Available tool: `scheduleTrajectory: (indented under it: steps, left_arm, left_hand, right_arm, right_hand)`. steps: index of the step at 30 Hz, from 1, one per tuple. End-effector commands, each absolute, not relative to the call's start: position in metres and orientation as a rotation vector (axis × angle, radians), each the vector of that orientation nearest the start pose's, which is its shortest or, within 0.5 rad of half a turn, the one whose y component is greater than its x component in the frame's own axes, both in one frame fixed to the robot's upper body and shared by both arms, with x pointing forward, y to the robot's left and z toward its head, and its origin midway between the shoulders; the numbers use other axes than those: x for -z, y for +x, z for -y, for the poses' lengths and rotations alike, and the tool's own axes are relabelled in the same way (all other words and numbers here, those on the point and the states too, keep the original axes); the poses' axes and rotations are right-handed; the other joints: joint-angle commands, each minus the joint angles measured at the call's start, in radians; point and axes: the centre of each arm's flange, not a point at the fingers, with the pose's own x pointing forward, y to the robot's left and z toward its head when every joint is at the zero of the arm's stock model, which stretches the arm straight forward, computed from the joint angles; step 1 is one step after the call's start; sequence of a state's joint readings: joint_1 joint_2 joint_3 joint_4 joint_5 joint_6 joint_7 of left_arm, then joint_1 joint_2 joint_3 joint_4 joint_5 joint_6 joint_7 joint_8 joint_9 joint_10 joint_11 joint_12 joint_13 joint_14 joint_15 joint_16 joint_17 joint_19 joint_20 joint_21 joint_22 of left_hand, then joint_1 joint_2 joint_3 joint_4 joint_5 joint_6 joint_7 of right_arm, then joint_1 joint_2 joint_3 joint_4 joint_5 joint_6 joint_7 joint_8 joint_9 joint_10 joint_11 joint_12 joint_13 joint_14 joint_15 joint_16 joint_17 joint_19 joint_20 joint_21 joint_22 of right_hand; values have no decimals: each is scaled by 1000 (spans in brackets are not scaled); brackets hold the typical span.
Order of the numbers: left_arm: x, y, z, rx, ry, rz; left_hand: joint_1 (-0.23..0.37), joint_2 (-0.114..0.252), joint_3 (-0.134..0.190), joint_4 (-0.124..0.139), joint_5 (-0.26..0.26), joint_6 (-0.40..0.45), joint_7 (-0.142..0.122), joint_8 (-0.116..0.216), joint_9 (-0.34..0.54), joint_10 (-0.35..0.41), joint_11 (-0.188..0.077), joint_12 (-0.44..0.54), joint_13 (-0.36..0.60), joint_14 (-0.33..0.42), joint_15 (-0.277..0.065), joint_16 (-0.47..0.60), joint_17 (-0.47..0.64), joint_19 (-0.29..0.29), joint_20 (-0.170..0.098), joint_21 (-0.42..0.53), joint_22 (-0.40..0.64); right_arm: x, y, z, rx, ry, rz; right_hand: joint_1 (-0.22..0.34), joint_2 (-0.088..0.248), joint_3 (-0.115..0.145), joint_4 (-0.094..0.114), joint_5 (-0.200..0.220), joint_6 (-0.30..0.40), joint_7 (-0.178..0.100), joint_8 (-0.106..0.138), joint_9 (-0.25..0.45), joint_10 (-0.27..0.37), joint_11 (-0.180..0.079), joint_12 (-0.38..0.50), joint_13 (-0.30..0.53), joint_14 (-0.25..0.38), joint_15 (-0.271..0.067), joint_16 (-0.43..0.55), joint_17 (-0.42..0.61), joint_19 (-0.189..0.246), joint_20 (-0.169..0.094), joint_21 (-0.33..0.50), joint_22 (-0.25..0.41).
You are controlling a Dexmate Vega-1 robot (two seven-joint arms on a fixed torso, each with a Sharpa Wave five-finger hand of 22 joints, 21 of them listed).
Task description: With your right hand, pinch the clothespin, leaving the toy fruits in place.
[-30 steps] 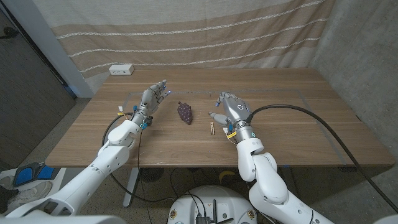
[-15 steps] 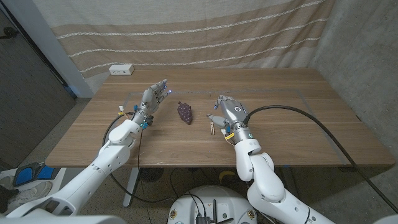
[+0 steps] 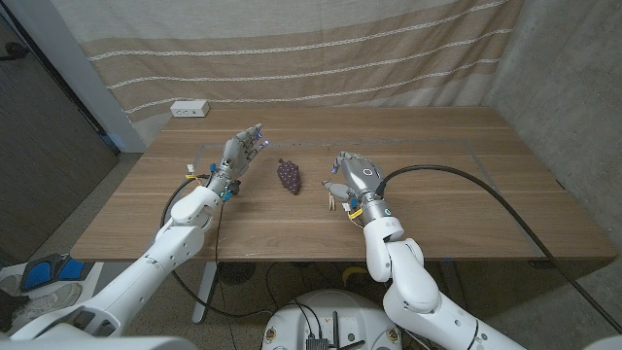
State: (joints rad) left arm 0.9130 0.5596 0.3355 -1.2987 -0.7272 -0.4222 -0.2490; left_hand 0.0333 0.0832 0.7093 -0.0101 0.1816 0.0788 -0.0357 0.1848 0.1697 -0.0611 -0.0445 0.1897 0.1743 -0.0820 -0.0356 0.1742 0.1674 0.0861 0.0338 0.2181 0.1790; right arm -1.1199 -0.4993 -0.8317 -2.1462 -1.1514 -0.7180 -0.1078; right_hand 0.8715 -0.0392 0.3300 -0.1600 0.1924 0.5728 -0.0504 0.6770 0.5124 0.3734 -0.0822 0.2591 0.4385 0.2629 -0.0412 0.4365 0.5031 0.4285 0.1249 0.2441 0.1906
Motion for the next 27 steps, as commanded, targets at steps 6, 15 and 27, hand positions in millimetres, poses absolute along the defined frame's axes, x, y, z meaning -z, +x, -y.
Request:
scheduleTrajectory:
  steps: [6, 15, 27]
  left_arm:
    - [45, 628, -311, 355, -26, 672]
    - [44, 628, -313, 354, -29, 676]
    - [42, 629, -315, 358, -29, 675]
  left_hand:
    - [-7, 51, 4, 2, 6, 8, -4, -3, 4, 1, -3, 4, 3, 2, -3, 3, 3, 10, 3, -3, 5]
    - [-6, 51, 4, 2, 6, 8, -3, -4, 4, 1, -2, 3, 3, 2, -3, 3, 3, 10, 3, -4, 5]
    - [-6, 51, 5, 2, 7, 7, -2, -4, 4, 1, -3, 3, 3, 3, -3, 3, 3, 10, 4, -5, 5]
  right_arm:
    - [80, 474, 60, 217, -1388, 648]
    - [84, 481, 56, 207, -1404, 635]
    - [88, 491, 53, 214, -1437, 600]
  right_hand:
    - [-1, 5, -7, 2, -4, -3, -2, 8, 1, 10, 0, 2, 8, 7, -38, 6, 3, 11, -1, 3, 4]
    - [1, 6, -10, 3, -5, 1, -1, 15, -1, 13, 0, 3, 11, 6, -38, 5, 4, 11, -1, 3, 4]
    - [0, 5, -15, 6, -5, -7, 0, 20, -5, 9, -1, 0, 15, 5, -37, 4, 4, 9, 0, 1, 4]
